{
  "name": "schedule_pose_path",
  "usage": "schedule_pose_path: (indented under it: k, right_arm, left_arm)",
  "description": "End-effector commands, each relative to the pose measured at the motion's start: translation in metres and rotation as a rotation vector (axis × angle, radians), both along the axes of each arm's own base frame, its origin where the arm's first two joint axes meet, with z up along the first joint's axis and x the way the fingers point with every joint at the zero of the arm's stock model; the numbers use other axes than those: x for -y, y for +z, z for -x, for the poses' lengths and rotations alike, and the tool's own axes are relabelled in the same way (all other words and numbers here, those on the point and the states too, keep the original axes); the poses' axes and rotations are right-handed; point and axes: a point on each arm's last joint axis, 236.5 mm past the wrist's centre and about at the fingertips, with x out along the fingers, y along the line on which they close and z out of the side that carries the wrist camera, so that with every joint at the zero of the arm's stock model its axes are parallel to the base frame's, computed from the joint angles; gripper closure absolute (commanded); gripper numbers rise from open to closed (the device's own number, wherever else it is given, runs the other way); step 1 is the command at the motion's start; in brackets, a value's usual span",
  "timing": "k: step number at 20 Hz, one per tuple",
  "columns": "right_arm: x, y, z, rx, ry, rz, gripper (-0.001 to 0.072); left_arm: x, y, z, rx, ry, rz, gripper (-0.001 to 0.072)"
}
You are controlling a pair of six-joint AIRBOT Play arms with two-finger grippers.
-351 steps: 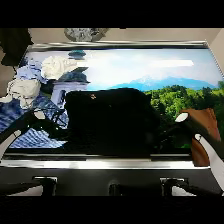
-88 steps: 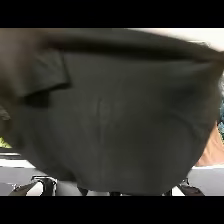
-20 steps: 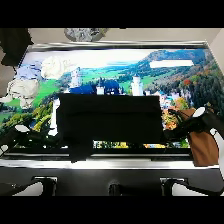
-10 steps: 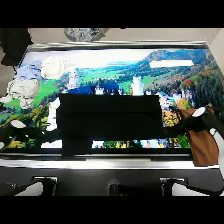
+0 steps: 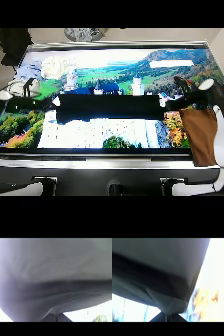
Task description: Fold the shirts.
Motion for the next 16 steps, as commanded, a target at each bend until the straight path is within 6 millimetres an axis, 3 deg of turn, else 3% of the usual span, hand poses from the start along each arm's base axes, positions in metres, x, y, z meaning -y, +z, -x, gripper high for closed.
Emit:
schedule_pose_path:
  k: [1,4,8,10,12,13,14,16]
  right_arm:
    - [0.004,-0.014,-0.052,0.029,-0.027,0.071,0.0681]
    - [0.003,-0.03,-0.076,0.034,-0.063,0.058,0.068]
    - [-0.006,-0.053,-0.077,-0.001,-0.062,0.005,0.0671]
    - [-0.012,-0.049,-0.077,0.02,-0.019,-0.018,0.0539]
    - [-0.013,-0.039,-0.068,0.035,0.076,-0.001,0.0164]
    - [-0.01,-0.036,-0.063,0.033,0.106,0.019,0.0067]
    - [-0.004,-0.037,-0.061,0.026,0.113,0.042,0.0039]
    - [-0.003,-0.041,-0.062,0.014,0.067,-0.01,0.0029]
  left_arm:
    - [0.004,-0.006,-0.053,-0.025,0.022,0.027,0.0679]
    - [-0.004,-0.028,-0.082,-0.08,0.076,0.054,0.0679]
    - [0.01,-0.075,-0.071,-0.223,0.046,0.088,0.0676]
    - [0.014,-0.083,-0.064,-0.263,0.029,0.096,0.0628]
    - [0.004,-0.074,-0.069,-0.237,0.047,0.094,0.0516]
    - [-0.002,-0.065,-0.072,-0.218,0.053,0.092,0.0459]
    - [-0.007,-0.054,-0.075,-0.196,0.057,0.089,0.0402]
    - [-0.013,-0.028,-0.079,-0.144,0.055,0.081,0.0395]
